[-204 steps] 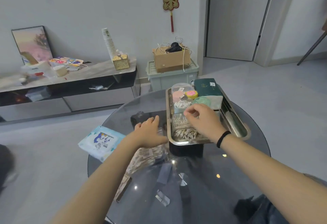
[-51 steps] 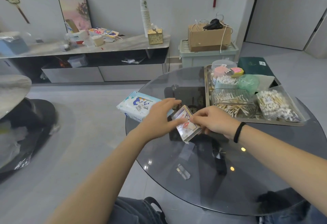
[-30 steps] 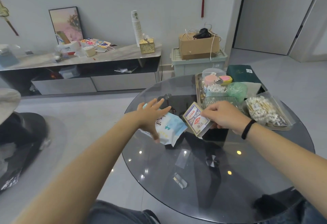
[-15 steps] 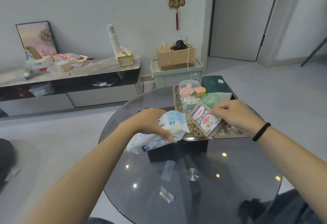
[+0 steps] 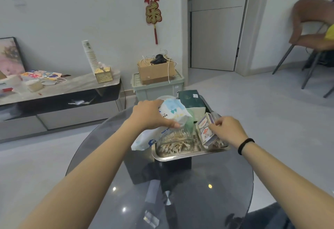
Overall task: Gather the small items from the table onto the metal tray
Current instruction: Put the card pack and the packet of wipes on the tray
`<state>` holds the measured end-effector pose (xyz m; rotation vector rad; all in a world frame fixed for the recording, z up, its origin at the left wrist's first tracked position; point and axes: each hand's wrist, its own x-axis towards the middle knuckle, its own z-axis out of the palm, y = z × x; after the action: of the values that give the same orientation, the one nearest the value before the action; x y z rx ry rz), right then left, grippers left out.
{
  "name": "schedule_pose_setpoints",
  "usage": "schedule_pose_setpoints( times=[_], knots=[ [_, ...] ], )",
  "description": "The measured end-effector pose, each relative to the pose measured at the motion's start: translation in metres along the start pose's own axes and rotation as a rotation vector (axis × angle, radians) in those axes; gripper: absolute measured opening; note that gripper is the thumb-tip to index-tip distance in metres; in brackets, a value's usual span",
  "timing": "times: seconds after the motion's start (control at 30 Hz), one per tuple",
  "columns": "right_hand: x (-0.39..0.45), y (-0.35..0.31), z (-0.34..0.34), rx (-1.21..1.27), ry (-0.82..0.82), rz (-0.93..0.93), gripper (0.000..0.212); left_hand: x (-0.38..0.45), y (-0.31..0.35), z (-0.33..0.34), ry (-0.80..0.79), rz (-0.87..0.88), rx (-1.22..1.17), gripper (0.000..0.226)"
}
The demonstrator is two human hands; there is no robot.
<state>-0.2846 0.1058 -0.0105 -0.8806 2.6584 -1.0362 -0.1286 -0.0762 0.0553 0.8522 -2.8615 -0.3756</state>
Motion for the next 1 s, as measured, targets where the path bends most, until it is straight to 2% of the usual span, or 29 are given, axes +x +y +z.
schedule_pose_setpoints(
  times=[0.07,0.27,0.37,0.43,0.5,0.57,0.6,0.67,0.73,0.77,0.83,0.9,1.0],
  knots=[
    [0.002,0.0,0.01,-0.014,-0.03,-0.019,0.032,0.01,0.007,0.003,0.049,-0.022,0.039,0.092],
    [0.009,0.005,0.032,-0.099,-0.115,-0.054,0.036,0.029,0.018,0.011,0.032,-0.054,0.032,0.096],
    [0.005,0.009,0.038,-0.126,-0.076,-0.083,0.033,0.036,0.024,0.015,0.039,-0.054,0.015,0.095],
    [0.003,0.01,0.036,-0.054,-0.101,-0.071,0.037,0.038,0.027,0.017,0.045,-0.054,0.013,0.091],
    [0.003,0.008,0.028,-0.105,-0.105,-0.064,0.04,0.041,0.03,0.018,0.038,-0.06,0.016,0.089],
    [0.006,0.002,0.017,-0.151,-0.006,-0.083,0.034,0.044,0.033,0.017,0.018,-0.074,0.02,0.09],
    [0.007,-0.001,0.011,-0.074,0.039,-0.102,0.034,0.046,0.035,0.016,0.002,-0.083,0.016,0.089],
    [0.011,-0.01,-0.001,0.314,0.012,-0.086,0.036,0.049,0.038,0.013,-0.038,-0.087,0.0,0.087],
    [0.016,-0.019,-0.01,0.678,-0.176,0.024,0.04,0.051,0.043,0.012,-0.084,-0.065,0.014,0.086],
    [0.018,-0.021,-0.014,0.776,-0.266,0.061,0.043,0.052,0.045,0.011,-0.096,-0.042,0.049,0.088],
    [0.026,-0.024,-0.017,0.863,-0.4,0.068,0.047,0.054,0.051,0.01,-0.107,0.025,0.134,0.088],
    [0.033,-0.027,-0.016,0.91,-0.462,0.05,0.046,0.059,0.056,0.007,-0.125,0.121,0.207,0.091],
    [0.045,-0.032,-0.012,0.965,-0.384,0.084,0.039,0.071,0.062,-0.003,-0.145,0.237,0.245,0.106]
  ],
)
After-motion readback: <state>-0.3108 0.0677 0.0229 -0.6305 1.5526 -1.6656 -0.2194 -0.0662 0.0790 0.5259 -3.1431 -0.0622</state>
